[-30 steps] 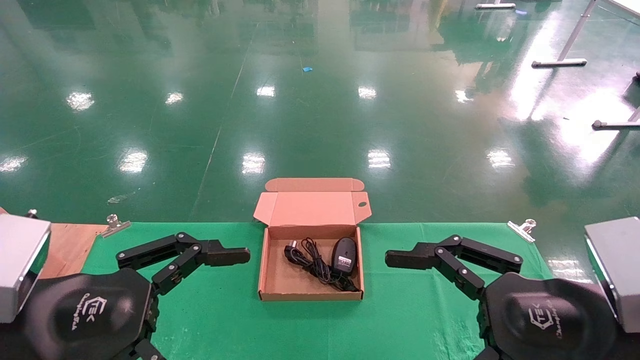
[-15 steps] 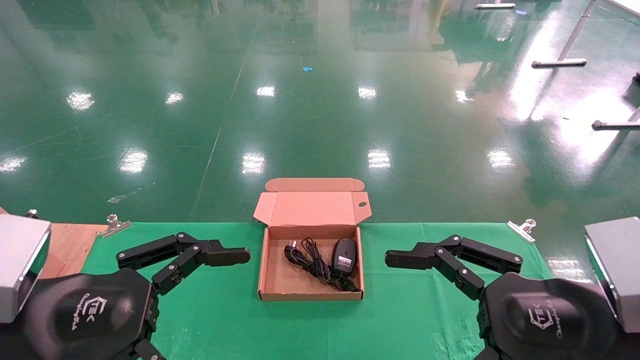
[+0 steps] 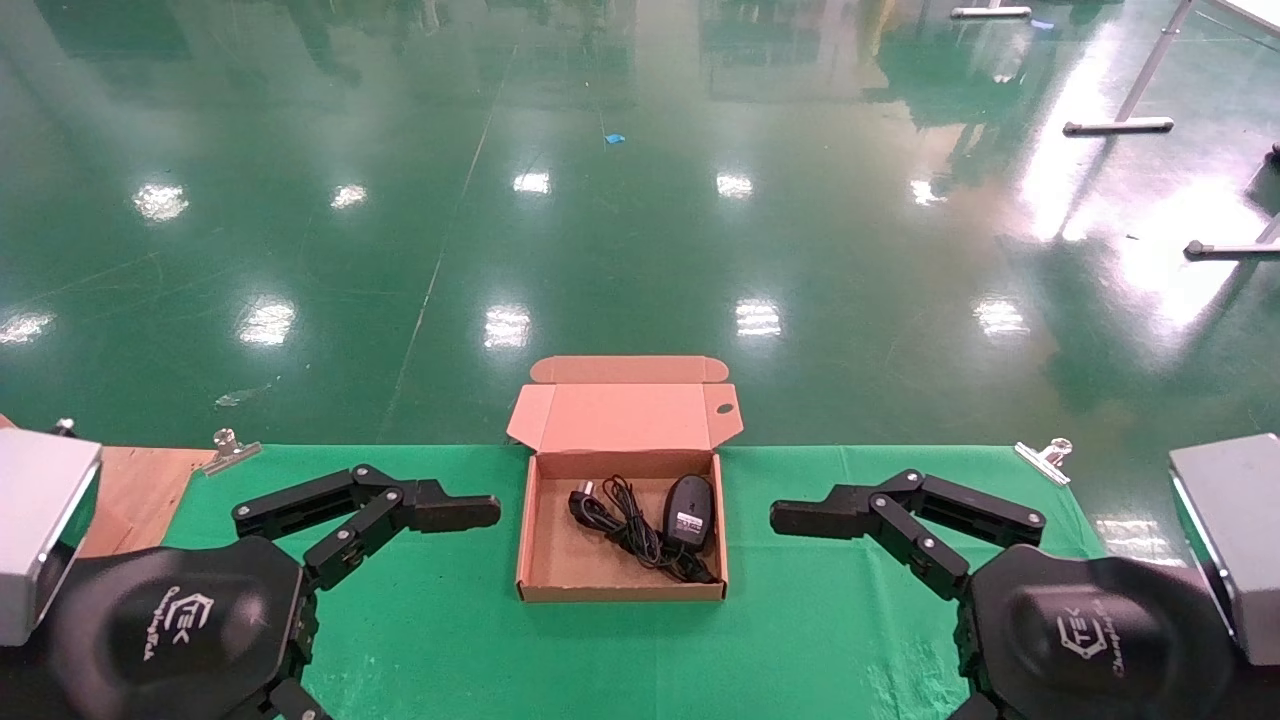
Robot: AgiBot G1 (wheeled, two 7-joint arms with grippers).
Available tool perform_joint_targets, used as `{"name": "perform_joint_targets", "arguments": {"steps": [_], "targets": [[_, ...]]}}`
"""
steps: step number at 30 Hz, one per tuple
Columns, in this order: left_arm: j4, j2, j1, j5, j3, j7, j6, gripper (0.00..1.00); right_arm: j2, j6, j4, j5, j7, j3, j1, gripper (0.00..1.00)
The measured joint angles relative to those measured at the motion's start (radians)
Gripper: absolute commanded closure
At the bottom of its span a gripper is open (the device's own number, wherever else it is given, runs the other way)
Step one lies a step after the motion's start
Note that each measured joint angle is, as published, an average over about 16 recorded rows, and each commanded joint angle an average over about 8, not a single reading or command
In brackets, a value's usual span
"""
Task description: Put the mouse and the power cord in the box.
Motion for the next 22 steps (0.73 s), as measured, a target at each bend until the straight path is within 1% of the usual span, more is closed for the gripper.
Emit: {"name": "perform_joint_targets", "arguments": {"steps": [22], "targets": [[0.0,0.0,0.0,0.0,0.0,0.0,0.0,0.0,0.0,0.0,0.0,0.0,0.0,0.0,0.0,0.0]]}}
